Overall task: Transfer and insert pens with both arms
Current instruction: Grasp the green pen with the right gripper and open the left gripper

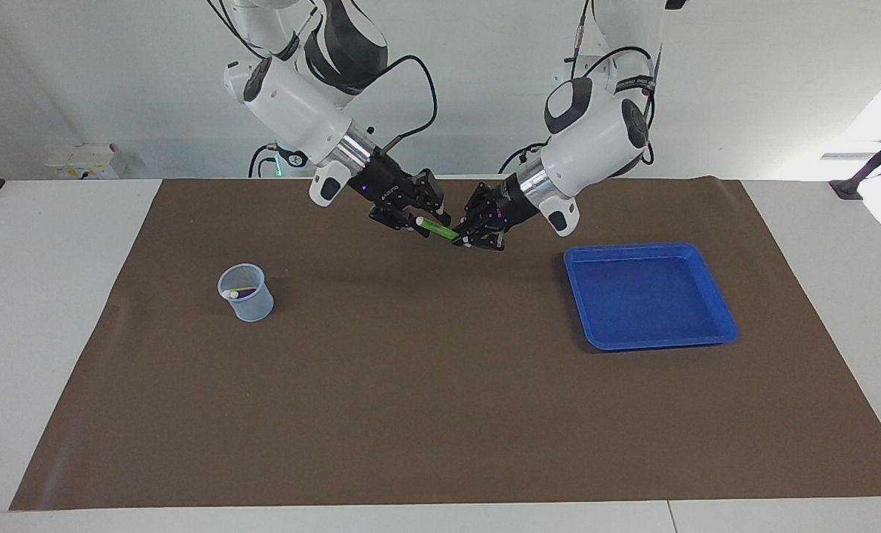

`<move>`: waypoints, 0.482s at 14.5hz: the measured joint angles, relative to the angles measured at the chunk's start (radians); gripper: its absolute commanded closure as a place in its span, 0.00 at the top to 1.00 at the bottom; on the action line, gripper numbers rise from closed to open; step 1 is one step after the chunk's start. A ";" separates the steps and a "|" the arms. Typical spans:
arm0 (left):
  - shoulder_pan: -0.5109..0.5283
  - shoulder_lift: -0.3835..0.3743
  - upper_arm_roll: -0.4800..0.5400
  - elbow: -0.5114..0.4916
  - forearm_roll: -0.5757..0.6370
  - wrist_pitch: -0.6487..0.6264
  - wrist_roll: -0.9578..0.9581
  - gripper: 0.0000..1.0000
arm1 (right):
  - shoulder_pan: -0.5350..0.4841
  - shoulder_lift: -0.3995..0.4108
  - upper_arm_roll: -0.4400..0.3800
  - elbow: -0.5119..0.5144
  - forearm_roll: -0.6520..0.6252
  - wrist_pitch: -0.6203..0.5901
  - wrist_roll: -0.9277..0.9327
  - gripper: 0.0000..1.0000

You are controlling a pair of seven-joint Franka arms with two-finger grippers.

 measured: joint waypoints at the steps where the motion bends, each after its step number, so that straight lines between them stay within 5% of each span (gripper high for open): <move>1: 0.000 0.000 0.000 0.000 0.000 0.000 0.000 0.00 | 0.000 0.000 0.000 0.000 0.000 0.000 0.000 0.04; 7: 0.002 -0.003 0.001 0.000 0.000 0.000 0.001 0.00 | -0.001 -0.001 -0.003 -0.005 0.000 0.000 0.000 0.00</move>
